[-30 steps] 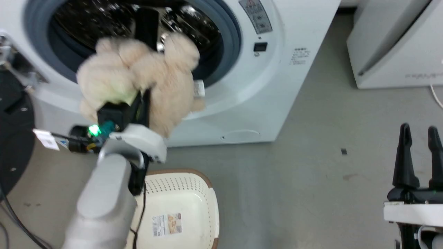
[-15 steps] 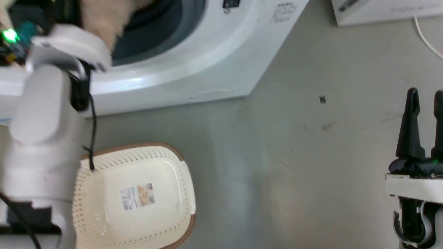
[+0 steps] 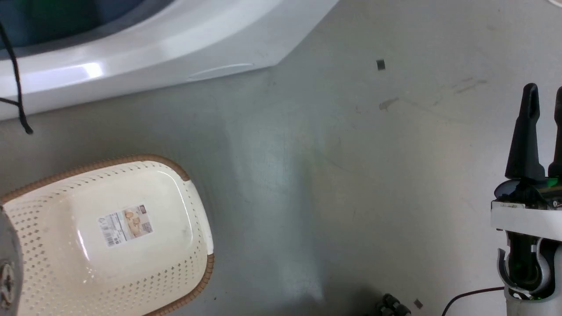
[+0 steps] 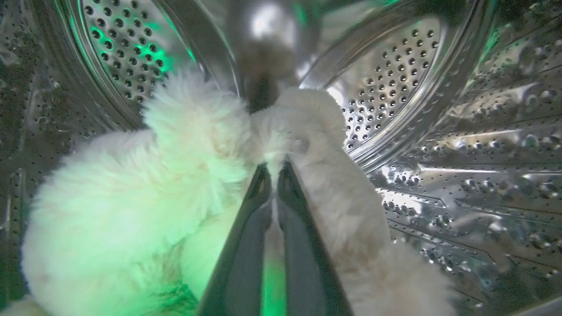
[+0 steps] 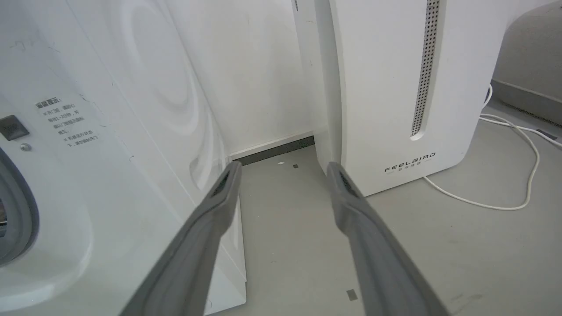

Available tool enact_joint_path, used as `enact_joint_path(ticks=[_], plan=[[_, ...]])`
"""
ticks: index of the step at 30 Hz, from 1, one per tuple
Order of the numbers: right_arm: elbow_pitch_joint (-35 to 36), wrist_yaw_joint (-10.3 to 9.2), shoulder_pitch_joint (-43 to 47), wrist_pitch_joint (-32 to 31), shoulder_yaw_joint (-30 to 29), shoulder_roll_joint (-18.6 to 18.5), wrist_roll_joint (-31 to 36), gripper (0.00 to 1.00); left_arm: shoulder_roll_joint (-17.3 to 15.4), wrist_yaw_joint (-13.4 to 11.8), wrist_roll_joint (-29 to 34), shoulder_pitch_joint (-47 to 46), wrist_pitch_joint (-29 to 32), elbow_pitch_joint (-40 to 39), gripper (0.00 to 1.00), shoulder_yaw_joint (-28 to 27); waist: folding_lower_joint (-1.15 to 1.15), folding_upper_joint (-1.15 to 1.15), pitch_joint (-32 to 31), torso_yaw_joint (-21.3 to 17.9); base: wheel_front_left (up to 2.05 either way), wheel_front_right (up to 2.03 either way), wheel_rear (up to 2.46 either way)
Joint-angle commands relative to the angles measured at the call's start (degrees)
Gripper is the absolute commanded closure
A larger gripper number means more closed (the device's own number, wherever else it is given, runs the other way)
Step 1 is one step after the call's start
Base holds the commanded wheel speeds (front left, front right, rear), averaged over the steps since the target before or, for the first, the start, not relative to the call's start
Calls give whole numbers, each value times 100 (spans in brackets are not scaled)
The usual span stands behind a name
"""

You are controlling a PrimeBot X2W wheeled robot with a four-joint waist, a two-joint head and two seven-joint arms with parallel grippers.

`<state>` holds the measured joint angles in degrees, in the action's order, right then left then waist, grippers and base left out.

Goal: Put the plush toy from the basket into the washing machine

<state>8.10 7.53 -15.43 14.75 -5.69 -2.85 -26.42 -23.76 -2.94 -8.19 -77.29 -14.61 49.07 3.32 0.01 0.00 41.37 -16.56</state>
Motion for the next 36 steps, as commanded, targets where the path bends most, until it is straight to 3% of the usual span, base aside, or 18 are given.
enact_joint_path(ticks=[1, 6, 7, 8, 18, 25, 36], plan=[[35, -4, -89, 25, 12, -3, -18, 0, -62, -6, 75, -143, -39, 42, 100, 19, -1, 0, 163, -85, 0, 0, 0], [50, -4, -117, 25, 17, -3, 14, 0, -83, -36, 130, -233, -39, 116, 97, 43, -1, 0, 242, -53, 0, 0, 0], [51, -4, -126, 25, 16, -3, 21, 0, -81, -76, 138, -233, -39, 100, 15, 30, -1, 0, 249, -42, 0, 0, 0], [51, -4, -132, 25, 13, -3, 34, 0, -63, -90, 134, -219, -39, 94, 0, 21, -1, 0, 247, -25, 0, 0, 0], [-28, -4, -43, 25, 27, -3, 273, 0, 336, -188, 178, 626, -39, -204, 0, 24, -1, 0, -244, 297, 0, 0, 0], [-116, -4, 166, 25, -28, -3, 574, 0, 706, -334, 234, 1788, -39, -857, 0, 8, -1, 0, -935, 585, 0, 0, 0], [-244, -4, 683, 25, -89, -3, 1147, 0, 1220, -357, 343, 3446, -39, -2017, 0, -22, -1, 0, -2034, 1093, 0, 0, 0]])
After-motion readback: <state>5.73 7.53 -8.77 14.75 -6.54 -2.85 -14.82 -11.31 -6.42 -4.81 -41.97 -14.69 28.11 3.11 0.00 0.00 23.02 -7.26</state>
